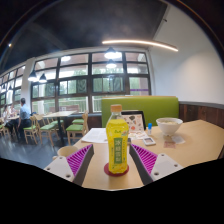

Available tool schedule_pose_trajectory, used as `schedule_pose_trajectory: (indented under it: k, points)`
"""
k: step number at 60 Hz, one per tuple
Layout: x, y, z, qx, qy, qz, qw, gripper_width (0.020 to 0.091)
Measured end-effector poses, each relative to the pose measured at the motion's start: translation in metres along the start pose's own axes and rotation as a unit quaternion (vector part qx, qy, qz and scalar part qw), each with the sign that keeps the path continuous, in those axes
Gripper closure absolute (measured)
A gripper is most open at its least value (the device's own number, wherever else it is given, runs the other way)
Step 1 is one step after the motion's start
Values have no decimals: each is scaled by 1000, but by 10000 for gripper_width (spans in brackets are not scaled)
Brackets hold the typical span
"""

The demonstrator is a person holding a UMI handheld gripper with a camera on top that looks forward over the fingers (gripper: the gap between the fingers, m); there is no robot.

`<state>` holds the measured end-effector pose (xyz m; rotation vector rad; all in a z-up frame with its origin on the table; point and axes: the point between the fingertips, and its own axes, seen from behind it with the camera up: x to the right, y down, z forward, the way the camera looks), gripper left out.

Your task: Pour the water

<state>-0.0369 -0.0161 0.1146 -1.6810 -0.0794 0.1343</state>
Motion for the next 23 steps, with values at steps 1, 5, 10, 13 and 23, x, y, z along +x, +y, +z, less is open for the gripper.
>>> schedule_pose_trajectory:
  k: [1, 5, 10, 13, 23]
  points:
    - [-2, -1, -9, 0, 0, 0, 1000, 283]
    - [-8, -1, -34, -1, -1, -3, 1000, 283]
    - [-20, 0, -74, -8, -1, -6, 1000, 284]
    - [-28, 4, -93, -11, -5, -6, 1000, 283]
    - [-53, 15, -143, -15, -25, 7, 1000, 289]
